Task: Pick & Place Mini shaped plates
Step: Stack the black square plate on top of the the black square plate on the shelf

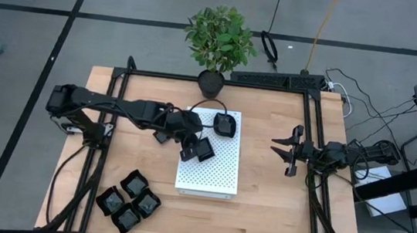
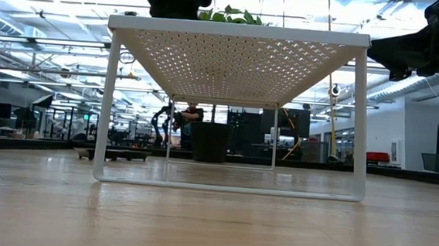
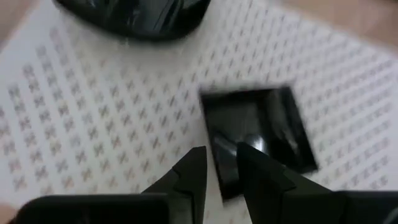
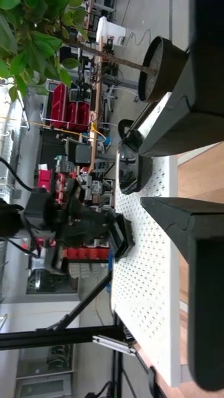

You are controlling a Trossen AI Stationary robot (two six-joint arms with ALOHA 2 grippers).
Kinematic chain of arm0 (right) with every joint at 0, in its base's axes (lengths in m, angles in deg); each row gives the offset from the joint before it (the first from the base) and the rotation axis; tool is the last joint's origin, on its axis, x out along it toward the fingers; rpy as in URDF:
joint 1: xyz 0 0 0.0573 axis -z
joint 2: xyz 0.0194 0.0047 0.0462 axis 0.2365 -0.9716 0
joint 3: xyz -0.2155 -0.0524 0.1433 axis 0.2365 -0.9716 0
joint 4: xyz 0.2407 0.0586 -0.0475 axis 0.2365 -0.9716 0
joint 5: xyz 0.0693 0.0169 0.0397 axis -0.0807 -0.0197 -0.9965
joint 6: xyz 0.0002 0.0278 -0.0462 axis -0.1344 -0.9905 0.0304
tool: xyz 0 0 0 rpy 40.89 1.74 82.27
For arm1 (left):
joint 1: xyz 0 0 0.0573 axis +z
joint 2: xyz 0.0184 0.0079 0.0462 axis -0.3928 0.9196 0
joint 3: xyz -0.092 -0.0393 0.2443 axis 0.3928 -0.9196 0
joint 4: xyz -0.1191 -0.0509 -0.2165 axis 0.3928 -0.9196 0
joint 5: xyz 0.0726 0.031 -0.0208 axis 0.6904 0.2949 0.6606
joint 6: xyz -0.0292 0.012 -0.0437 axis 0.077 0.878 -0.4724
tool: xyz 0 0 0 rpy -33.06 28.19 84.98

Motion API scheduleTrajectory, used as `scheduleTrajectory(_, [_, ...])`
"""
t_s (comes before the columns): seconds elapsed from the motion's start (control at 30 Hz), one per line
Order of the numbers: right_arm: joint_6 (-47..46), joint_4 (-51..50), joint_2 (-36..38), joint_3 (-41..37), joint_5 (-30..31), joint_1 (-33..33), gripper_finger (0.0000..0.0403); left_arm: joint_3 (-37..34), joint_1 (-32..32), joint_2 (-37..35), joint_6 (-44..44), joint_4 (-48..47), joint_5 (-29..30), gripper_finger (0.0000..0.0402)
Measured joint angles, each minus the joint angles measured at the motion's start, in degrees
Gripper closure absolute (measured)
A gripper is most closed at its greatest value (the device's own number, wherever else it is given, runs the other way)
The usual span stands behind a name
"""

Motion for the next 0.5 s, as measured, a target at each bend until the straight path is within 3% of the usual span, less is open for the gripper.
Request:
scheduleTrajectory(0.4, [0.02,-0.17,-0.09,0.00,0.00,0.00,0.0300,-0.11,0.00,0.00,-1.33,-0.45,1.53,0.0311])
scheduleTrajectory(0.5, [0.02,-0.20,-0.09,0.00,0.00,0.01,0.0300,-0.11,0.00,0.00,-1.33,-0.45,1.53,0.0336])
